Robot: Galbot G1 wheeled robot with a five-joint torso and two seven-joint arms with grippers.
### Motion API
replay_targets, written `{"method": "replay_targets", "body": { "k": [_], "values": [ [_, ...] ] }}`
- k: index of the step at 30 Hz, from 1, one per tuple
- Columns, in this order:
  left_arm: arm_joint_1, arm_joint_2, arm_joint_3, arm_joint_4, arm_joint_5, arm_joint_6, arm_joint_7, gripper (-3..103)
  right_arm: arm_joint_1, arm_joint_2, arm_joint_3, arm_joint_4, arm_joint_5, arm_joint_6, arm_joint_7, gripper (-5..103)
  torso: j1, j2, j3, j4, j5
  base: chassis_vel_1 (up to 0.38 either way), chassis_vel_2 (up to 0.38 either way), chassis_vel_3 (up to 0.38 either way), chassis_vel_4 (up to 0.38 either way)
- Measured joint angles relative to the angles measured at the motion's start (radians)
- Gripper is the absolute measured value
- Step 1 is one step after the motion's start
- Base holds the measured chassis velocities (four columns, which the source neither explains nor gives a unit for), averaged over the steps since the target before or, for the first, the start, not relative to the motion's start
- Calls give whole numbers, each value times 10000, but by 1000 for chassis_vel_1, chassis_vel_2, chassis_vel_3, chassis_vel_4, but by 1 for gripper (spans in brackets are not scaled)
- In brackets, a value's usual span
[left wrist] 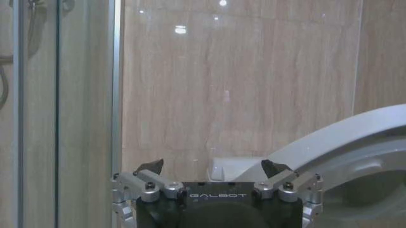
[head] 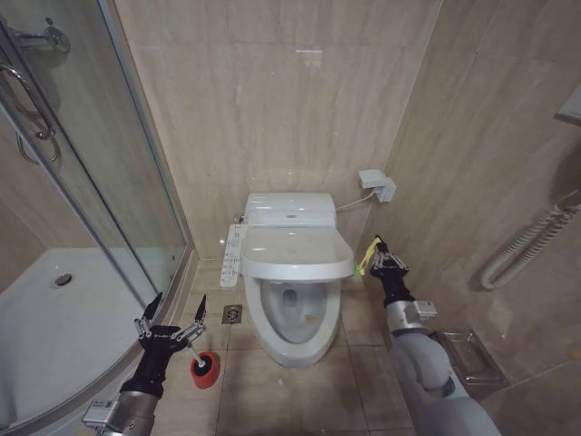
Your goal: Open the toilet lid, clean the toilet bowl with a toilet brush, close the toilet lid, and flush.
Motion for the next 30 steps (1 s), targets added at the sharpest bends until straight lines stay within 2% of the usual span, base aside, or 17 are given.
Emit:
{"method": "replay_targets", "body": {
  "k": [9, 19, 30],
  "values": [
    [0, 0, 0, 0, 0, 0, -1, 100, 1033, 410, -449, -876, -71, 88, 131, 1, -2, 1, 0, 1, -1, 0, 0, 0, 0],
    [0, 0, 0, 0, 0, 0, 0, 100, 1239, 580, -223, -783, -260, 51, 21, 0, 0, 0, 0, 3, 0, 0, 0, 0, 0],
    [0, 0, 0, 0, 0, 0, 0, 100, 1751, 954, -477, -1063, -429, 43, 119, 0, 0, 0, 0, -3, -2, 0, 0, 0, 0]
  ]
}}
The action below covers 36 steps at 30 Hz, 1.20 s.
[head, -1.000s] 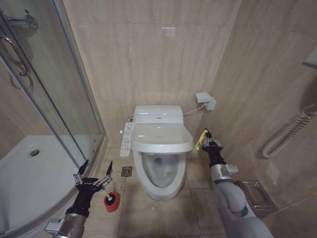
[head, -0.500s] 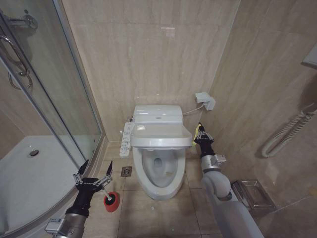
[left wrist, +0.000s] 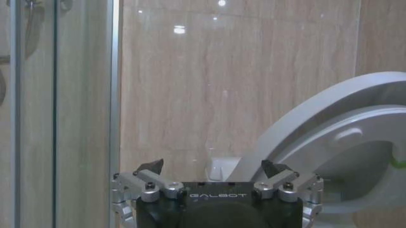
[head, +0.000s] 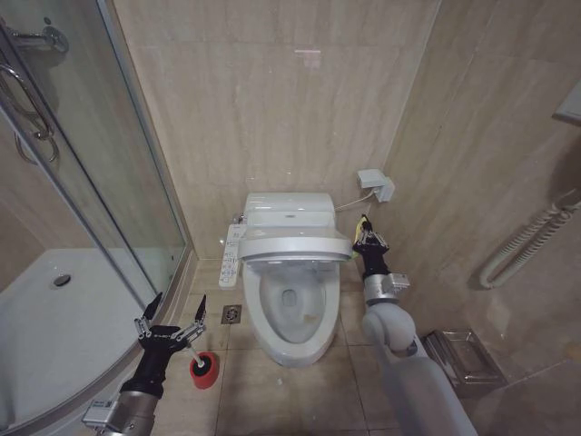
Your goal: Open the toilet lid, clean the toilet bowl with a toilet brush, close the toilet lid, and flush.
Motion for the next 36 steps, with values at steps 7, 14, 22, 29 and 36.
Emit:
{"method": "replay_targets", "body": {
  "k": [7, 14, 22, 29, 36],
  "values": [
    [0, 0, 1, 0, 0, 0, 0, 100, 327, -209, -122, -476, 15, 168, -47, 0, -1, 0, 0, 4, 1, 0, 0, 0, 0],
    [0, 0, 0, 0, 0, 0, 0, 100, 973, -269, -41, -892, 169, 176, -46, 0, -1, 0, 0, 8, 1, 0, 0, 0, 0],
    [0, 0, 0, 0, 0, 0, 0, 100, 1283, -65, 0, -1158, 192, 177, -17, 0, 1, -1, 0, 6, 1, 0, 0, 0, 0],
    [0, 0, 0, 0, 0, 0, 0, 100, 1758, 250, 91, -1465, 188, 170, 156, 0, 1, -1, 1, 8, 2, 0, 0, 0, 0],
    [0, 0, 0, 0, 0, 0, 0, 100, 2217, 343, 233, -1765, 228, 163, 257, 0, 1, -1, 1, 11, 2, 0, 0, 0, 0]
  ]
}}
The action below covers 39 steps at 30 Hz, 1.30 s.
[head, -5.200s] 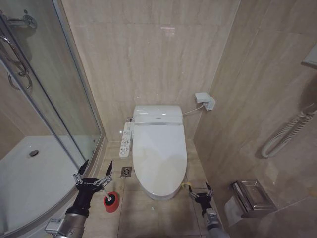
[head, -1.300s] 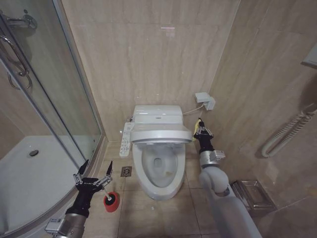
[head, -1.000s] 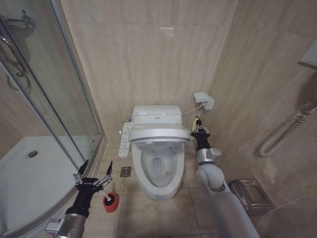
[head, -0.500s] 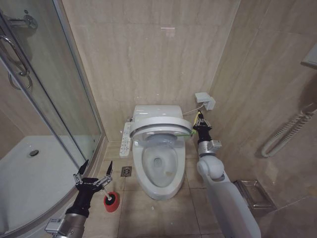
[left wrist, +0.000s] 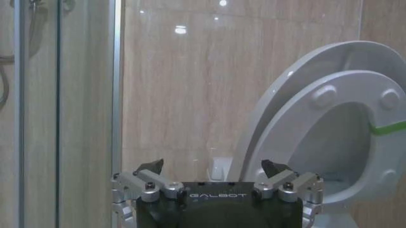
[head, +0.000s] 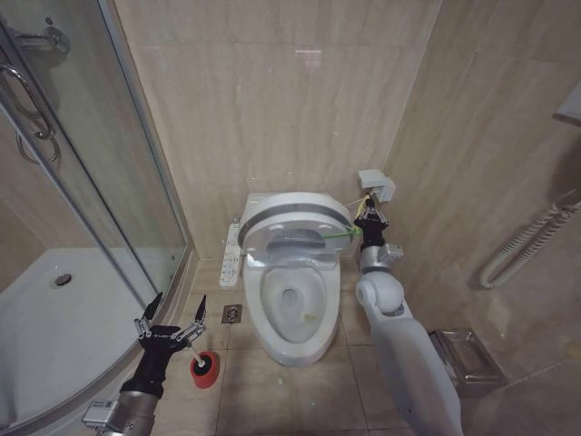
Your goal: Open the toilet lid, clean the toilet bowl with a toilet brush, close the toilet lid, and flush.
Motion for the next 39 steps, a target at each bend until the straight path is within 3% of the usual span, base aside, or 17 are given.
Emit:
{"method": "replay_targets", "body": {
  "k": [14, 26, 39],
  "values": [
    [0, 0, 1, 0, 0, 0, 0, 100, 995, 225, -11, -799, -58, 112, 311, 0, 0, 0, 0, -7, 0, 0, 0, 0, 0],
    [0, 0, 0, 0, 0, 0, 0, 100, 2051, 370, 96, -2176, -207, 486, 38, 0, 0, 0, -2, -2, -2, 0, 0, 0, 0],
    [0, 0, 0, 0, 0, 0, 0, 100, 2672, 395, 80, -2839, -210, 393, -44, 0, 0, 0, 0, -9, 1, 0, 0, 0, 0]
  ]
}}
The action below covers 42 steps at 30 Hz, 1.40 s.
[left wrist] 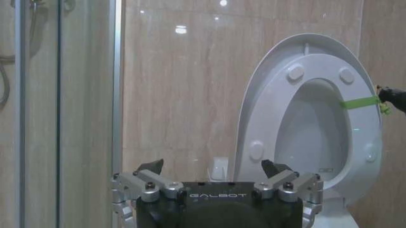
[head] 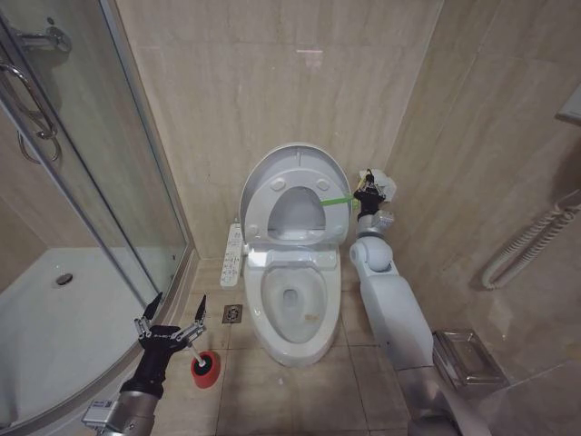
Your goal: Open the toilet lid, clean the toilet bowl with a toilet brush, close the toilet lid, and flush.
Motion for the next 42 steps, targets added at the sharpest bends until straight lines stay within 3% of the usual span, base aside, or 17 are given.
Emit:
{"method": "replay_targets", "body": {
  "k": [14, 27, 42],
  "values": [
    [0, 0, 1, 0, 0, 0, 0, 100, 870, -18, -364, -356, 209, -633, -4, 0, 1, -1, 2, 5, 3, 0, 0, 0, 0],
    [0, 0, 0, 0, 0, 0, 0, 100, 2525, -176, -948, -1538, -329, -597, -597, 0, 0, -1, 0, 4, -1, 0, 0, 0, 0],
    [0, 0, 1, 0, 0, 0, 0, 100, 3370, -168, -1659, -2206, -556, -912, -682, 0, -1, 0, -1, 6, -2, 0, 0, 0, 0]
  ]
}}
